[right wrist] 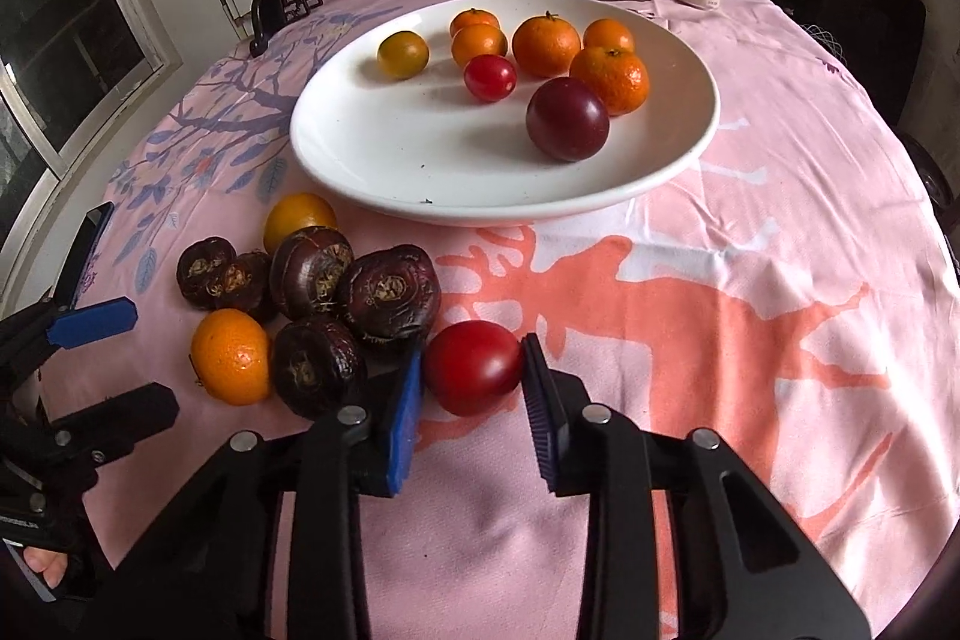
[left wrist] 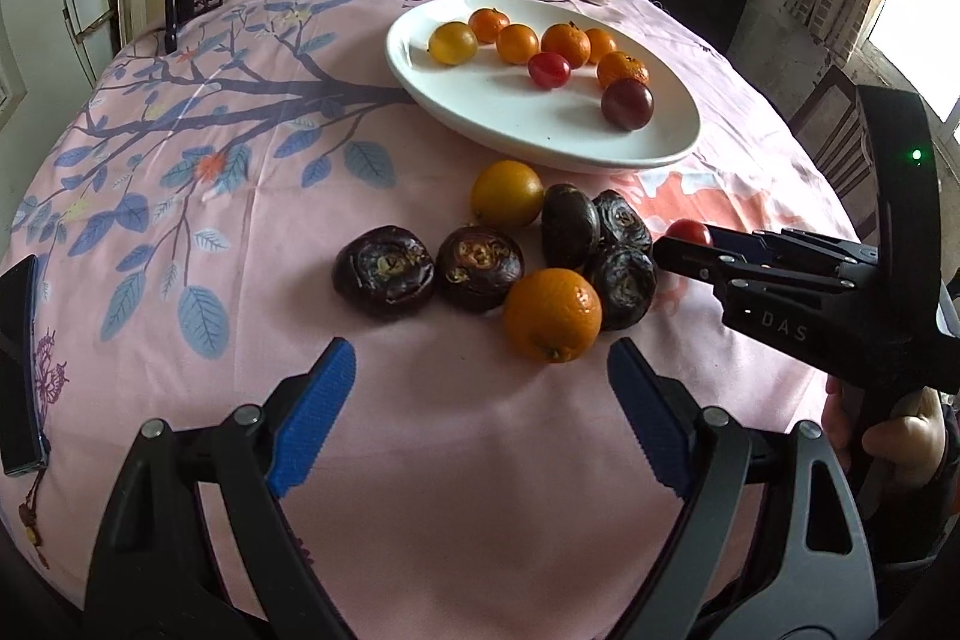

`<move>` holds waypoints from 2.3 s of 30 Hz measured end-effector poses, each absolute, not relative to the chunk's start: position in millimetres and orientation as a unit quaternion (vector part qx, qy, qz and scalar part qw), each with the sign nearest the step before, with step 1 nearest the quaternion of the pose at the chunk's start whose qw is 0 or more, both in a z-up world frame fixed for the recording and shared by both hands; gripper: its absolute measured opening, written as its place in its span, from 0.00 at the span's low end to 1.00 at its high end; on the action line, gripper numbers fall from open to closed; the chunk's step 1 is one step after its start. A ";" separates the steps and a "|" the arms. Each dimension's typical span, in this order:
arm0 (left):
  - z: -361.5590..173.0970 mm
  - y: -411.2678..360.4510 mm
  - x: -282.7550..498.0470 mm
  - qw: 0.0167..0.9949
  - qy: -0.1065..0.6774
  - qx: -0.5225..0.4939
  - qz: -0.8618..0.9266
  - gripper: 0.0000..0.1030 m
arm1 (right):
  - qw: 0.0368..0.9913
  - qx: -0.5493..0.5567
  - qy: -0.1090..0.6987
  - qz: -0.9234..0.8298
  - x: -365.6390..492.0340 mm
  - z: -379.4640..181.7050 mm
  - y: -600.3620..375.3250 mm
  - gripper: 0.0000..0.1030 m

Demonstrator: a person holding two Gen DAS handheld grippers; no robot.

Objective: Organize fruits
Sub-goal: 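Grasp another red tomato with the right tool while the left grasps an orange, then lower the tomato and orange onto the white plate and open both tools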

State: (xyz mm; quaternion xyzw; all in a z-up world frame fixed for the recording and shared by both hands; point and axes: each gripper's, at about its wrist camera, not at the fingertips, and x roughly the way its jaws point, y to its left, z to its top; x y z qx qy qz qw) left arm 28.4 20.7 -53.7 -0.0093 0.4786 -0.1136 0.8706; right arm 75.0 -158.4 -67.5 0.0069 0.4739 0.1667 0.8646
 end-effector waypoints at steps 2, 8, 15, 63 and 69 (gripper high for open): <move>-56.3 14.6 28.4 0.868 0.481 -0.005 -0.120 0.85 | 0.866 0.013 0.473 0.163 70.4 -64.2 -163.9 0.32; -73.8 -2.6 36.4 0.852 0.505 0.000 -0.137 0.70 | 0.869 0.038 0.472 0.146 60.6 -60.4 -186.0 0.32; -78.6 -13.8 42.3 0.855 0.499 0.004 -0.141 0.39 | 0.873 0.047 0.464 0.146 52.0 -54.2 -192.1 0.32; -30.9 -26.4 274.4 0.864 0.493 -0.019 -0.100 0.40 | 0.885 -0.023 0.441 0.150 215.1 -29.2 -152.7 0.32; -19.6 -19.2 271.1 0.877 0.470 -0.040 -0.096 0.62 | 0.899 -0.038 0.421 0.113 217.0 -24.8 -156.3 0.66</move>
